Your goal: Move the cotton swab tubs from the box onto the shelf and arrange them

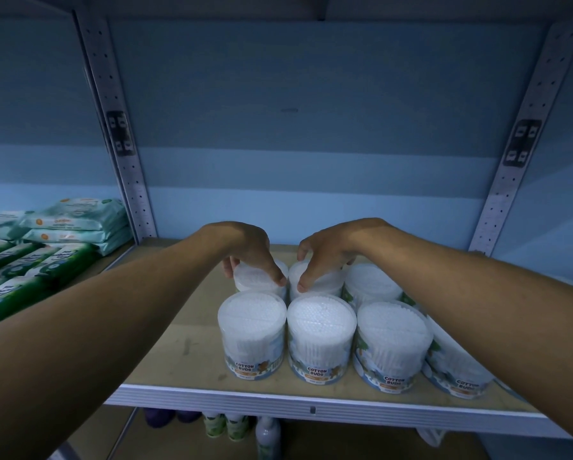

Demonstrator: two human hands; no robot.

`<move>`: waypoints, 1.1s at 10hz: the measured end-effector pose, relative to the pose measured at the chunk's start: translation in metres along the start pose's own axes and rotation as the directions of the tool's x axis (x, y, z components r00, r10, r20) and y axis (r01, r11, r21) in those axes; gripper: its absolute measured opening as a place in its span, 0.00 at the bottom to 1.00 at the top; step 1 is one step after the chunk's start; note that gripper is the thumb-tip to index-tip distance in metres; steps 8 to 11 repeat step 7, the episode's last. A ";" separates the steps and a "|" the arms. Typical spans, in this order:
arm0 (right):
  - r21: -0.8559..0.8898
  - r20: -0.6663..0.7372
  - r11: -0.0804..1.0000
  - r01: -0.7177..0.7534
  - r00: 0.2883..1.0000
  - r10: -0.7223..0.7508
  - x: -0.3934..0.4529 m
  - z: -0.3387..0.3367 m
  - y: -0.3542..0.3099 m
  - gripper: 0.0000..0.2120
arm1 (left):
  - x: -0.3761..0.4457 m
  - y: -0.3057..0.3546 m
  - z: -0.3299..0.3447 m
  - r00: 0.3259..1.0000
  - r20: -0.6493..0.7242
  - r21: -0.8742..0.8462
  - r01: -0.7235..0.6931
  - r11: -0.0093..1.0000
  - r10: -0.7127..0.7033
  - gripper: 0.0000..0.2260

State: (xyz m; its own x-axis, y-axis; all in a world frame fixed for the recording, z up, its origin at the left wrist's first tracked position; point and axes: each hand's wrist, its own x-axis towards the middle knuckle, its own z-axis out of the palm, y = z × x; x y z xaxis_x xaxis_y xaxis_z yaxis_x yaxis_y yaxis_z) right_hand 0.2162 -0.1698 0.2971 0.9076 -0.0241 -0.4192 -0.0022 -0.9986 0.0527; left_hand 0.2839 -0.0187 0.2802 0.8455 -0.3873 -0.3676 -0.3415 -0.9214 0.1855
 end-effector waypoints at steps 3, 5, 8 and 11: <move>0.086 -0.078 0.996 -0.004 0.997 0.011 -0.008 0.004 0.015 0.35 | -0.009 -0.001 -0.001 0.997 -0.081 0.016 -0.018 1.000 0.020 0.33; 0.166 -0.221 0.985 0.042 0.975 -0.004 -0.037 0.005 0.047 0.27 | -0.024 -0.006 0.001 0.988 -0.129 -0.012 -0.092 0.996 0.090 0.29; 0.277 -0.536 0.942 0.189 0.844 -0.012 -0.106 0.010 0.086 0.18 | -0.069 -0.011 0.022 0.847 -0.452 0.049 -0.291 0.956 0.281 0.21; 0.277 -0.536 0.942 0.189 0.844 -0.012 -0.106 0.010 0.086 0.18 | -0.069 -0.011 0.022 0.847 -0.452 0.049 -0.291 0.956 0.281 0.21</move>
